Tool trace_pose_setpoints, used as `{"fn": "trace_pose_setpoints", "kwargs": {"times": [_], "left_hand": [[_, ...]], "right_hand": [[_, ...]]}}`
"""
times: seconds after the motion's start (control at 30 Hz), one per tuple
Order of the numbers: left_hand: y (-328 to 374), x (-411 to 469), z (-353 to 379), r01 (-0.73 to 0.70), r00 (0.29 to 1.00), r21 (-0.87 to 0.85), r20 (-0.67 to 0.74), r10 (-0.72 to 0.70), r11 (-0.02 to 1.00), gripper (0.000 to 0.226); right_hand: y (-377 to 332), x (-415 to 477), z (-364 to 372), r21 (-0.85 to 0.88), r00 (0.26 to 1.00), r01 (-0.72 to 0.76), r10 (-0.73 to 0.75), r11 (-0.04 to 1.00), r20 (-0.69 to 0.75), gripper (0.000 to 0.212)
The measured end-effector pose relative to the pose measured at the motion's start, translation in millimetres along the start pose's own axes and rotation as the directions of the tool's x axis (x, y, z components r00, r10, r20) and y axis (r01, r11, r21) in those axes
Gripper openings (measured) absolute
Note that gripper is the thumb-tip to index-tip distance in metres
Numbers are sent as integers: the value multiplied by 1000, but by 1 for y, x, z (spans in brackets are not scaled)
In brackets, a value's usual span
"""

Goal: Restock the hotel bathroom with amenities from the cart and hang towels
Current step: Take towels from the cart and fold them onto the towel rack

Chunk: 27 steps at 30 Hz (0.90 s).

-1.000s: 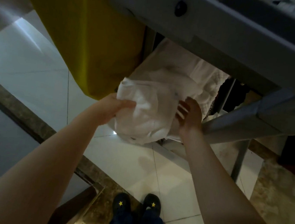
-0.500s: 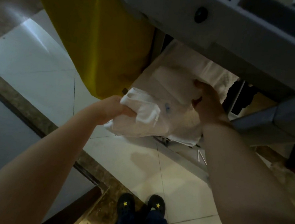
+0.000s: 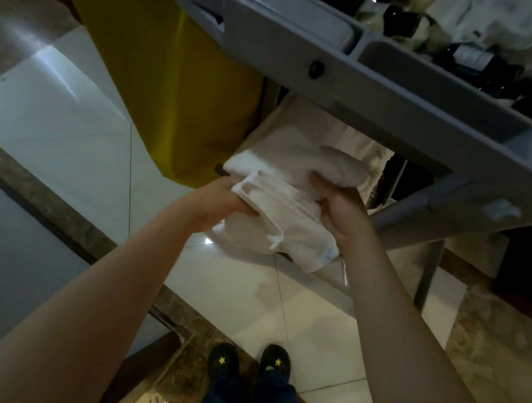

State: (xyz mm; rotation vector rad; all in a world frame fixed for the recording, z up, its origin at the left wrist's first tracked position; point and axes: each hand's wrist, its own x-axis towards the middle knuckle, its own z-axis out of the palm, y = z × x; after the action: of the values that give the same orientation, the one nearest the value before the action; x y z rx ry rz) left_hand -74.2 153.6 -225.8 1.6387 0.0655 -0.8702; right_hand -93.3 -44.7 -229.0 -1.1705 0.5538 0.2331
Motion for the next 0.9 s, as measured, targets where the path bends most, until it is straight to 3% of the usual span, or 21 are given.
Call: {"fn": "trace_pose_setpoints", "kwargs": {"times": [0.1, 0.17, 0.23, 0.33, 0.4, 0.5, 0.57, 0.63, 0.77, 0.9], "left_hand": [[2, -23, -2, -51, 998, -48, -26, 50, 998, 53], [3, -39, -5, -89, 995, -116, -45, 84, 989, 46], [4, -55, -9, -104, 993, -192, -69, 92, 976, 47], [10, -75, -16, -131, 989, -221, -96, 112, 966, 67], [17, -90, -20, -162, 986, -224, -80, 147, 961, 69], [37, -115, -24, -183, 983, -247, -46, 177, 952, 46], [51, -130, -27, -203, 977, -266, 1, 211, 942, 20], [65, -144, -31, -237, 967, -296, 23, 254, 925, 9], [80, -160, -36, -259, 966, -306, -82, 246, 916, 43], [81, -168, -33, -308, 944, -380, -233, 233, 872, 52]], "right_hand": [[0, -23, -2, -27, 995, -59, 61, 998, 83, 14], [-4, -36, 2, -72, 994, -62, 68, 996, 85, 13], [-15, -47, 9, -132, 998, -27, 35, 991, 60, 10], [-29, -63, 22, -214, 997, 48, -32, 976, 77, 11], [-34, -70, 30, -185, 994, 48, -28, 982, 107, 16], [-47, -87, 49, -106, 985, 30, -11, 994, 173, 19], [-54, -99, 61, -118, 982, 24, -2, 993, 186, 22], [-61, -107, 71, -134, 982, 41, -16, 990, 186, 30], [-80, -127, 91, -263, 971, 56, 9, 963, 240, 10], [-89, -149, 104, -149, 924, 51, 10, 988, 381, 27]]}}
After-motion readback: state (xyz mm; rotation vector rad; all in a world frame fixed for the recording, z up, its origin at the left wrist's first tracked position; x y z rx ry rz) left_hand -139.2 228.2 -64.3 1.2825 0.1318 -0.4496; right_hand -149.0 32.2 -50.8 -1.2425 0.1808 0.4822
